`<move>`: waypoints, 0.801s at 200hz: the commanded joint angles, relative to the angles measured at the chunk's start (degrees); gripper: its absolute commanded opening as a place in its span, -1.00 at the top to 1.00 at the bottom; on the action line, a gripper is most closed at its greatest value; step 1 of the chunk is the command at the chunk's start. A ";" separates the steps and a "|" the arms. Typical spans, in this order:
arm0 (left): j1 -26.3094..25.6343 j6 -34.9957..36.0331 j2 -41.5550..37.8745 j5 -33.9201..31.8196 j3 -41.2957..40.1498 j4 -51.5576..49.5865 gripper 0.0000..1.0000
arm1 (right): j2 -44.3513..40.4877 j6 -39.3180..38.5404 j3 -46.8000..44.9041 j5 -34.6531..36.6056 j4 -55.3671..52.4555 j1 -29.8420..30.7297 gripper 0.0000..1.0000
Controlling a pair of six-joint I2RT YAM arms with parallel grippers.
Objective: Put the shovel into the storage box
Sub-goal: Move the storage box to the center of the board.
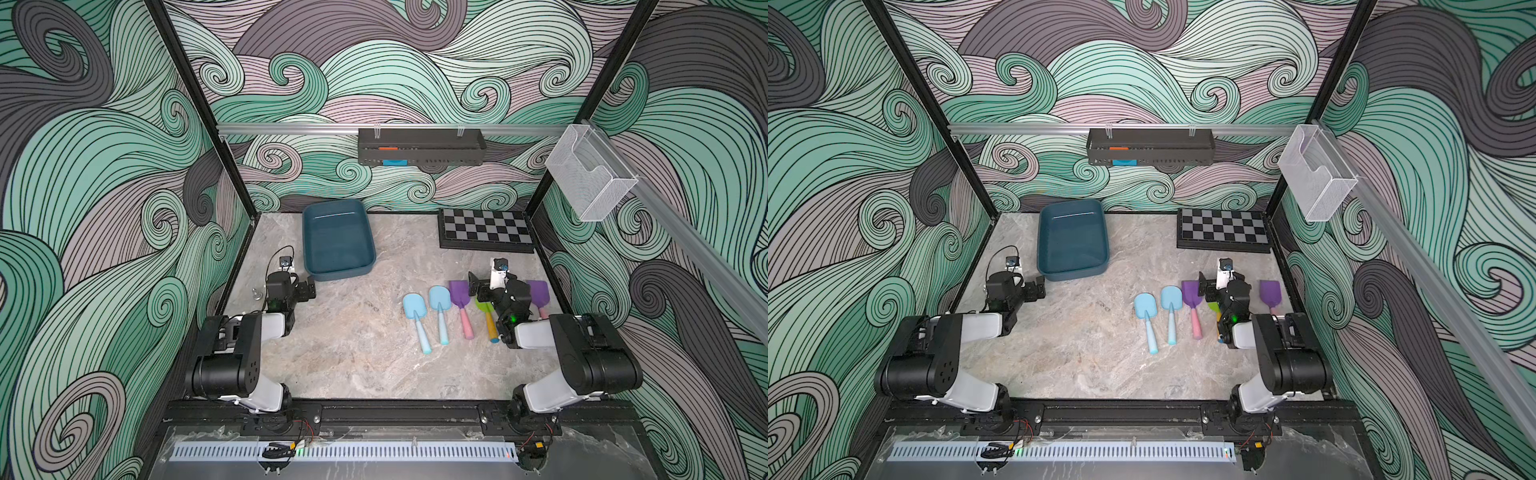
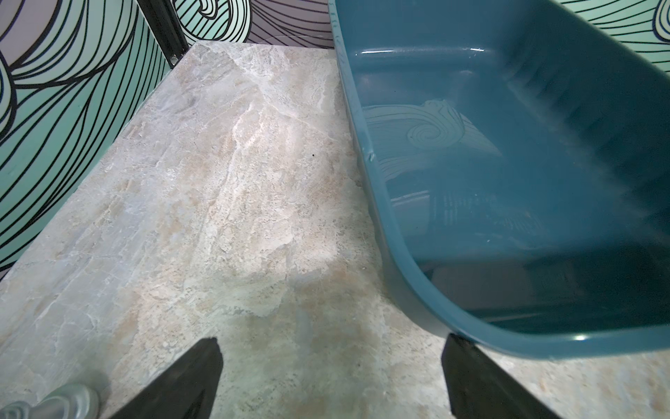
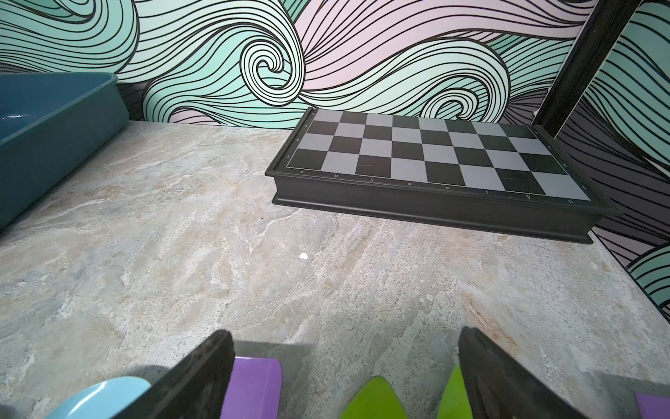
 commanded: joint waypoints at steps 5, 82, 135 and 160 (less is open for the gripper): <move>0.38 -0.12 0.64 -0.09 2.18 1.53 -0.97 | 0.40 -0.06 0.38 0.06 0.86 -0.12 -0.97; 0.61 -0.37 0.71 0.41 2.22 1.49 -0.97 | 0.46 -0.01 0.82 0.31 0.12 -0.13 -0.97; 0.64 -2.22 -2.89 -3.63 5.56 -7.33 -0.86 | 0.13 -0.06 -0.71 0.75 2.57 0.04 -0.97; 0.64 -6.00 -8.39 -10.98 5.84 -13.08 -0.84 | -2.86 -0.13 -1.78 5.28 2.27 1.24 -0.97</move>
